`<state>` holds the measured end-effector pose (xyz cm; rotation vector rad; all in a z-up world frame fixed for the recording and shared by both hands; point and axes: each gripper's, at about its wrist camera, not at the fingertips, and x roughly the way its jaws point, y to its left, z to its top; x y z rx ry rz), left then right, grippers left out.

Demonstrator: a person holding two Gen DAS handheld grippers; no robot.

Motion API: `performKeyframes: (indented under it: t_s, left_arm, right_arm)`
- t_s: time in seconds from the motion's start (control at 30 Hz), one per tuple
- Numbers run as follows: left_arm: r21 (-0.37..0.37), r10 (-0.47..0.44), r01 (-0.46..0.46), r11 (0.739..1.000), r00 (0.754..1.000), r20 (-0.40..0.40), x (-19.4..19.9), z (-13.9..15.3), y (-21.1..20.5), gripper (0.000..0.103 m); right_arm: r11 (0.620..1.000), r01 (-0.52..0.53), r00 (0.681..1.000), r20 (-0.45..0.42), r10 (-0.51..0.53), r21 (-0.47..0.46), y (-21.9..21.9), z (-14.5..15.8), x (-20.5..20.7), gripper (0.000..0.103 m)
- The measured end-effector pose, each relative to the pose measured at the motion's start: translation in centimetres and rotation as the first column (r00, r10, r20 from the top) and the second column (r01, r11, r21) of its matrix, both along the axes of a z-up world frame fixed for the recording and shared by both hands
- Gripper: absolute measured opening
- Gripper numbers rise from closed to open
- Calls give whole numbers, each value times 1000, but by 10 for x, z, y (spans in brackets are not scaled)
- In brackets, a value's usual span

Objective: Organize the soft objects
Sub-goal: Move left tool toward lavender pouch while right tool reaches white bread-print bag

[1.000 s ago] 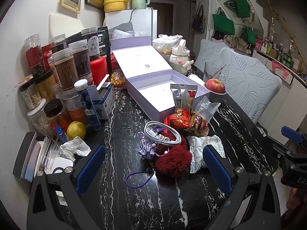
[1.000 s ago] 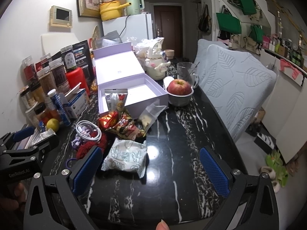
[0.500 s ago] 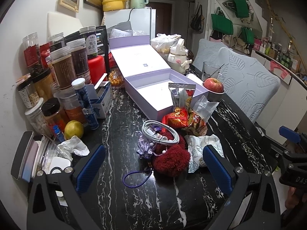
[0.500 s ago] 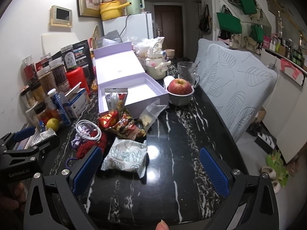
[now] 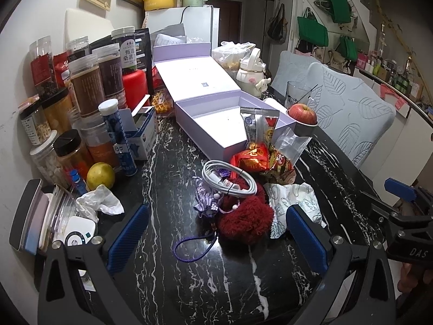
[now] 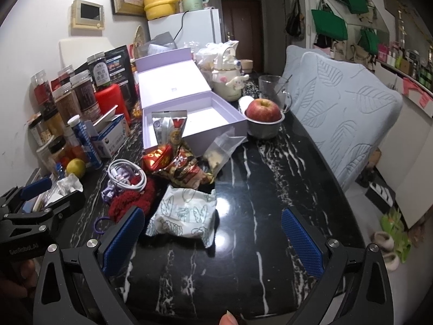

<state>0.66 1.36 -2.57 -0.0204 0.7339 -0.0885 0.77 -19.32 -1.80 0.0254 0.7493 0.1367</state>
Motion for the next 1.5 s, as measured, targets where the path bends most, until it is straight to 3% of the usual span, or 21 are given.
performKeyframes:
  t_s: [0.67, 1.07, 1.33, 1.5]
  left_arm:
    - [-37, 68, -72, 997, 992, -103, 15, -45, 40, 103]
    - [-84, 60, -69, 994, 993, -106, 30, -50, 48, 103]
    - [-81, 49, -58, 995, 993, -111, 41, -51, 40, 103]
    - [-97, 28, -39, 995, 993, -110, 50, -51, 35, 103]
  right_arm:
    - [998, -28, 990, -139, 34, 48, 28, -63, 46, 103]
    - [1000, -27, 979, -203, 26, 0, 39, -94, 81, 103]
    - [997, -50, 970, -235, 62, 57, 29, -104, 85, 103]
    - [992, -73, 966, -241, 95, 99, 22, -101, 81, 81]
